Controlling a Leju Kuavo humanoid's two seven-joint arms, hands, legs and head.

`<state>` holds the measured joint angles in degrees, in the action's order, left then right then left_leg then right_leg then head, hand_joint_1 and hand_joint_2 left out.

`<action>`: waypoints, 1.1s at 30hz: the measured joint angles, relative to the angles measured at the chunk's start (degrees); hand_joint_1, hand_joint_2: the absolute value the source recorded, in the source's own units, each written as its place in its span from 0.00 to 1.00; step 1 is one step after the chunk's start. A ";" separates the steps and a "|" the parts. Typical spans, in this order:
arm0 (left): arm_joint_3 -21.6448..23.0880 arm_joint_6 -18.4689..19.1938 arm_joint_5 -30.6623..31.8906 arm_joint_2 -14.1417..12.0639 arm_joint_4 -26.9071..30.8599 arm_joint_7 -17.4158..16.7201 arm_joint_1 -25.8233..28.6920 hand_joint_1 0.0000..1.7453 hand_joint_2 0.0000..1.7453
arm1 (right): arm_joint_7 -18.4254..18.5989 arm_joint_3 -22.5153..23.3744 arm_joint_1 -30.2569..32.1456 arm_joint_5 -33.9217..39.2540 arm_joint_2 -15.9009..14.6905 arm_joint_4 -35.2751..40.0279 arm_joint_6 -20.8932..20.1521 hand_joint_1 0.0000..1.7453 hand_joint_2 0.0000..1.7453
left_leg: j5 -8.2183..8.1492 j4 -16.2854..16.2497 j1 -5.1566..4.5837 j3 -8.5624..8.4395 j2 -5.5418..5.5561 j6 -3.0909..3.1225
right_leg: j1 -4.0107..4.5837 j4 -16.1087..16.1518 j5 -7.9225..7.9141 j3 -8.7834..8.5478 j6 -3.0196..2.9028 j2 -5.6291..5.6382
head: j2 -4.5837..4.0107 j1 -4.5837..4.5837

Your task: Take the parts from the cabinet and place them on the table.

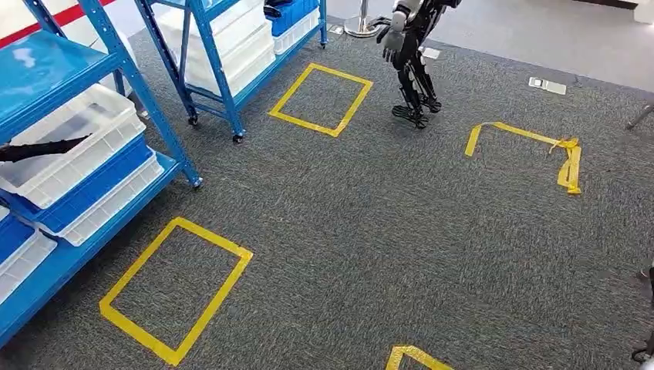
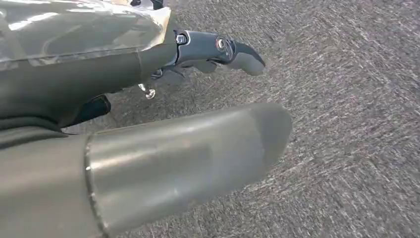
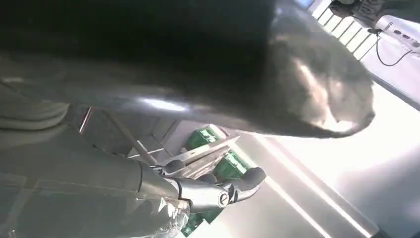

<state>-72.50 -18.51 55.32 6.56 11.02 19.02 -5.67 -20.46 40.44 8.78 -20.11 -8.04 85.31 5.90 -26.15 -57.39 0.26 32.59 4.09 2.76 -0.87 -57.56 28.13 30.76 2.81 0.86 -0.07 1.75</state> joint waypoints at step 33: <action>-1.46 -1.57 -1.91 0.33 0.09 -1.80 -0.36 0.00 0.00 | -0.28 0.79 0.99 -1.35 1.99 0.81 -0.90 0.00 0.00 | -8.46 -18.41 0.84 8.53 -3.86 -2.11 | -0.17 -1.28 0.77 0.31 -0.77 -1.40 | 0.00 -0.33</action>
<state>-73.96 -20.09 53.42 6.88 11.10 17.22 -6.02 -20.74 41.22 9.77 -21.46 -6.05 86.12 5.00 -34.61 -75.79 1.10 41.12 0.23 0.65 -1.04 -58.84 28.90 31.07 2.04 -0.55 -0.07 1.42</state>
